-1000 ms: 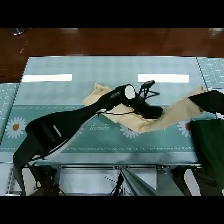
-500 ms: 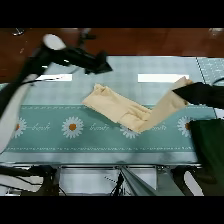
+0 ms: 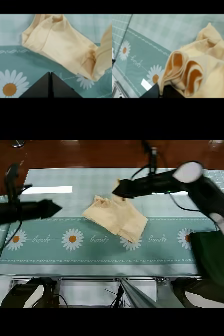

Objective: Fold the shirts.

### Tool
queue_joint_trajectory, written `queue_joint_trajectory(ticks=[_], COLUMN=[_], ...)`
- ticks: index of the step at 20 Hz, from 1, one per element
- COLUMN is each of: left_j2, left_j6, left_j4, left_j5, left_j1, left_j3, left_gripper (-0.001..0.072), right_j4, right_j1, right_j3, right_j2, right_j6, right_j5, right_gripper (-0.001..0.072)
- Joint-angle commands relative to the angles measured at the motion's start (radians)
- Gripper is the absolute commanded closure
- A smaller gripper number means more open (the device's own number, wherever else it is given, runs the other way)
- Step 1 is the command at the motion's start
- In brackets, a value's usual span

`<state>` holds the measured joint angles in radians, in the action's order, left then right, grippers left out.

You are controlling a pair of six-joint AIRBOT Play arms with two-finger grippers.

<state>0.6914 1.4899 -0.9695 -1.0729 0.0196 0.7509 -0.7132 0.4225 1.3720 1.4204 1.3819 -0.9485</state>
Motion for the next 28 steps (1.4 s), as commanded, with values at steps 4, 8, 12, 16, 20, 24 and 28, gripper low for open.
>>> queue_joint_trajectory(ticks=[4, 8, 12, 16, 20, 24, 28], left_j2=[-0.329, -0.324, -0.325, -0.325, -0.325, -0.323, -0.323], left_j6=[0.060, 0.060, 0.060, 0.060, 0.060, 0.060, 0.060], left_j4=[0.080, 0.098, 0.099, 0.099, 0.099, 0.100, 0.106], left_j5=[0.024, 0.081, 0.113, 0.115, 0.139, 0.180, 0.195], left_j1=[0.015, 0.015, 0.015, 0.015, 0.015, 0.015, 0.015], left_j3=[-0.374, -0.415, -0.415, -0.415, -0.415, -0.415, -0.415], left_gripper=[0.0690, 0.0690, 0.0689, 0.0690, 0.0689, 0.0689, 0.0689], right_j4=[0.110, 0.101, -0.168, -0.614, -0.584, -0.113, -0.011], right_j1=[0.072, 0.019, -0.151, -0.330, -0.436, -0.379, -0.321], right_j3=[0.295, 0.297, 0.296, -0.011, -0.686, -1.048, -1.000], right_j2=[0.409, 0.398, 0.204, -0.220, -0.674, -0.740, -0.517], right_j6=[0.032, 0.034, 0.038, 0.184, 0.452, 0.401, 0.245], right_j5=[-0.016, -0.182, -0.502, -0.372, 0.053, 0.286, 0.323], right_gripper=[0.0588, 0.0088, 0.0088, 0.0088, 0.0088, 0.0088, 0.0088])
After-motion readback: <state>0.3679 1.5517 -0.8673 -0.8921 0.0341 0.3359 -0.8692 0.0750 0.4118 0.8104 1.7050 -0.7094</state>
